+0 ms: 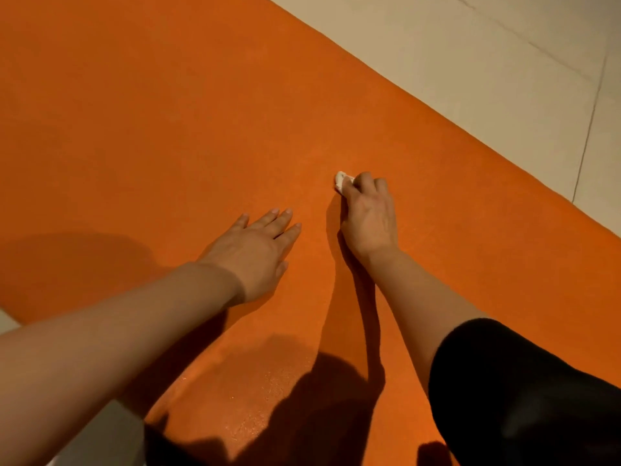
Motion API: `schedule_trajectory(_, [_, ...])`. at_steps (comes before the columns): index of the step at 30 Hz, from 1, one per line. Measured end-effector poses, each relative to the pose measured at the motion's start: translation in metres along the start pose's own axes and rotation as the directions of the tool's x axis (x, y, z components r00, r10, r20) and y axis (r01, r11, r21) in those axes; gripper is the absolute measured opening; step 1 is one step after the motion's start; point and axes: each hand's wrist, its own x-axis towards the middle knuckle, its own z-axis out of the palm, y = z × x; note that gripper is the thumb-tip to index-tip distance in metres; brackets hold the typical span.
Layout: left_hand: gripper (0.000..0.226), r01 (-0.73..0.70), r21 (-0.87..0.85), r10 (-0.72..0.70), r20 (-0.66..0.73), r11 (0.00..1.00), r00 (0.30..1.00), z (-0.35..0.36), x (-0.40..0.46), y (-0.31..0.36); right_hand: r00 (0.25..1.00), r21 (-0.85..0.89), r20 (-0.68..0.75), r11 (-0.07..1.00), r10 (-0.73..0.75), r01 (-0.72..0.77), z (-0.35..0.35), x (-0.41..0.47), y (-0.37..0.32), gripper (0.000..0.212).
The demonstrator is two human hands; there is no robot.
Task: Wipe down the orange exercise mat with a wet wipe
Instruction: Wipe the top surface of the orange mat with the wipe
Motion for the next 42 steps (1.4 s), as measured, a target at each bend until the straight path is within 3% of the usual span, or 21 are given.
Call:
schedule_trajectory(5, [0.064,0.043,-0.019,-0.043,-0.012,0.999,0.999,0.009,-0.016,0.005,0.986,0.011,-0.059,0.988,0.155,-0.155,0.001,-0.023,-0.004,0.034])
schedule_trajectory(11, [0.063,0.079,-0.049,-0.080,-0.021,0.996,0.997,0.010,-0.025,0.010,0.971,0.069,0.001,0.969,-0.237,0.237,0.005,-0.017,-0.033,0.037])
schedule_trajectory(15, [0.063,0.123,-0.046,-0.123,0.011,0.991,0.992,0.015,-0.041,0.008,0.968,0.054,-0.085,0.969,-0.236,0.241,0.008,-0.051,0.008,0.036])
schedule_trajectory(17, [0.062,0.150,-0.050,-0.150,0.002,0.987,0.989,0.019,-0.047,0.009,0.981,0.058,-0.110,0.984,-0.161,0.168,0.011,-0.058,-0.002,0.039])
schedule_trajectory(19, [0.062,0.167,-0.062,-0.169,-0.017,0.984,0.986,0.020,-0.049,0.014,0.987,0.173,-0.093,0.974,-0.130,0.145,0.012,-0.054,-0.027,0.043])
schedule_trajectory(21, [0.062,0.180,-0.085,-0.184,-0.038,0.980,0.982,0.021,-0.050,0.018,0.971,0.248,-0.013,0.940,-0.237,0.233,0.011,-0.046,-0.051,0.047])
schedule_trajectory(24, [0.062,0.190,-0.104,-0.195,-0.036,0.976,0.980,0.022,-0.055,0.020,0.937,0.176,0.045,0.926,-0.347,0.334,0.014,-0.050,-0.046,0.046])
schedule_trajectory(29, [0.062,0.207,-0.104,-0.210,-0.011,0.973,0.978,0.027,-0.061,0.018,0.996,0.173,-0.004,0.981,-0.093,0.092,0.005,-0.090,0.031,0.040])
schedule_trajectory(31, [0.061,0.220,-0.107,-0.223,-0.021,0.970,0.975,0.024,-0.057,0.023,1.000,0.222,-0.013,0.975,0.001,0.002,0.002,-0.103,0.030,0.039])
schedule_trajectory(36, [0.058,0.227,-0.154,-0.241,-0.077,0.962,0.967,0.023,-0.054,0.031,0.981,0.418,0.059,0.897,-0.186,0.145,0.007,-0.091,-0.048,0.036])
schedule_trajectory(42, [0.061,0.202,-0.142,-0.215,-0.085,0.969,0.973,0.029,-0.064,0.024,0.970,0.368,-0.192,0.906,-0.147,0.210,-0.008,-0.097,-0.029,0.017])
